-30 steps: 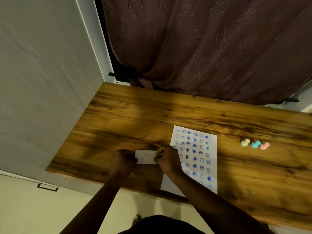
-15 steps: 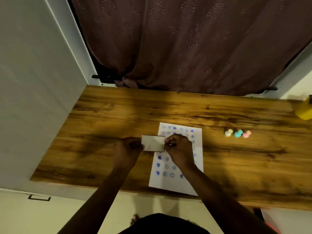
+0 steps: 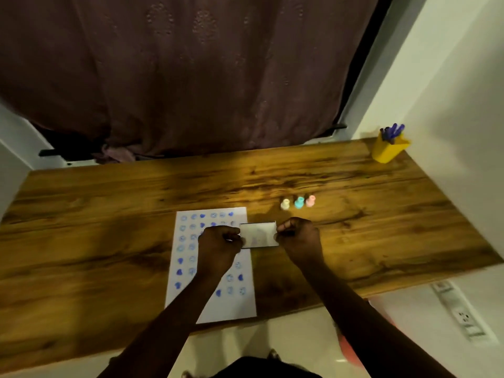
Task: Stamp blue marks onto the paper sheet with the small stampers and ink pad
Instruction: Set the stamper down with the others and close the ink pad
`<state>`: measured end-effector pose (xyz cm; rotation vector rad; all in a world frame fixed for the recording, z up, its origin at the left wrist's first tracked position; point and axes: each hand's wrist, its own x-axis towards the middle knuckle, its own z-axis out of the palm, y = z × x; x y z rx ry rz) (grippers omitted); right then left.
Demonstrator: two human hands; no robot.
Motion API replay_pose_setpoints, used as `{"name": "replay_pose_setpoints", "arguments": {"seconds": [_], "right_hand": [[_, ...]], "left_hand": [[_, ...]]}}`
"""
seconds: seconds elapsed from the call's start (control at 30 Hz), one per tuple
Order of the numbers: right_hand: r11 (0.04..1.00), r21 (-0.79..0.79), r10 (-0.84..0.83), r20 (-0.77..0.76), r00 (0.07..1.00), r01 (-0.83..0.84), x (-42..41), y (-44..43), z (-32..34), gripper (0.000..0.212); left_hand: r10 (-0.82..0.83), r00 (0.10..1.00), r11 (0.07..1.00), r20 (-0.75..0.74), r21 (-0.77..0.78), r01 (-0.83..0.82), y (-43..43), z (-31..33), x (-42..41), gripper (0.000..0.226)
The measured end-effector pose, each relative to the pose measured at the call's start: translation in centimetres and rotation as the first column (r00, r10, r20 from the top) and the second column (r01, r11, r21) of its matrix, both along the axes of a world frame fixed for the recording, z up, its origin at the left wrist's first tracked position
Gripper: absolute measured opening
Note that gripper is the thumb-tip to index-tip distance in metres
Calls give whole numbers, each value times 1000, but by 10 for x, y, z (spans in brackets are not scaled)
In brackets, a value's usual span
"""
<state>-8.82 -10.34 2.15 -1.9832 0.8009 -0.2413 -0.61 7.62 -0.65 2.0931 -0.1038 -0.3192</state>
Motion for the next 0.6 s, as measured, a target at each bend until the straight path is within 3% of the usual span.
{"name": "replay_pose_setpoints", "arguments": {"seconds": [0.13,0.33,0.5,0.6], "right_hand": [[998,-56,-40,-44,998,38,-10,-48,-9,27],[992,-118,-65,-152,986,47,-11,-106,-25,10],[994,-101,-65,-209,976,45,-5,-132,-34,9],[996,-77,-67,-204,977,52,-1,-142,-40,6]], "left_hand": [[-68,997,997,-29,18,69,-53,-9,-9,27],[-73,993,997,-92,19,75,-117,-29,-17,23],[-47,960,995,-276,73,70,-150,-45,-8,26],[-9,981,993,-196,117,33,-158,-48,-9,24]]}}
